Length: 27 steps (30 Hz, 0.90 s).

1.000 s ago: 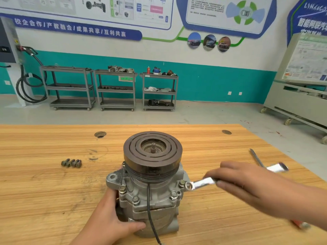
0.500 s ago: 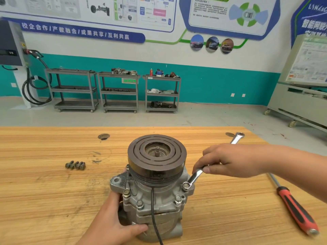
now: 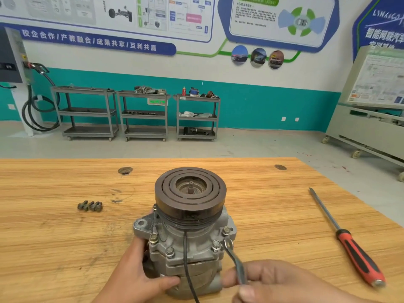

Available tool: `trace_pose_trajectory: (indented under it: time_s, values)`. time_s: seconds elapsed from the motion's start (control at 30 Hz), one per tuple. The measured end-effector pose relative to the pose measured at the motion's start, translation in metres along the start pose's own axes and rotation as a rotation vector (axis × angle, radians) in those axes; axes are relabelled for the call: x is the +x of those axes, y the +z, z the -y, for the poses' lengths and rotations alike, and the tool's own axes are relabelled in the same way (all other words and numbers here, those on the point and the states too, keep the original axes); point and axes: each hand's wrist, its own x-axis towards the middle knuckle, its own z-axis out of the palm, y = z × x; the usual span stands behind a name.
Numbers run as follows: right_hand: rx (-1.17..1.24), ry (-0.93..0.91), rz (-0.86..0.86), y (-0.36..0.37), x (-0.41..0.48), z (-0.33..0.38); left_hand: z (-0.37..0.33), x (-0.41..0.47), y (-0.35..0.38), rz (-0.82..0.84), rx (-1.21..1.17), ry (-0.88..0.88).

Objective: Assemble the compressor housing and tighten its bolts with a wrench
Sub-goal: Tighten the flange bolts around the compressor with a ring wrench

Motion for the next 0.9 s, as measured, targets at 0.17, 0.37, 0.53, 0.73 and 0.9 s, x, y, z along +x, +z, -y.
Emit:
trace_pose_trajectory:
  time_s: [0.17,0.37,0.53,0.73,0.9]
  values:
    - [-0.257,0.029,-0.141,-0.036,-0.034,0.011,0.004,0.001,0.001,-0.012,0.002,-0.001]
    - [-1.651,-0.165,-0.362,-0.058,-0.027,0.033,0.001,-0.001,0.001,-0.007,-0.059,0.017]
    - [-1.693,-0.206,-0.333,-0.065,0.001,0.057,-0.003,-0.004,0.000,0.005,-0.076,0.053]
    - [-1.729,-0.065,-0.200,-0.074,0.014,0.085,-0.005,-0.005,-0.003,-0.002,-0.050,0.040]
    - [-1.581,0.083,-0.147,-0.068,0.022,0.095,-0.007,-0.005,-0.002,0.008,-0.083,0.064]
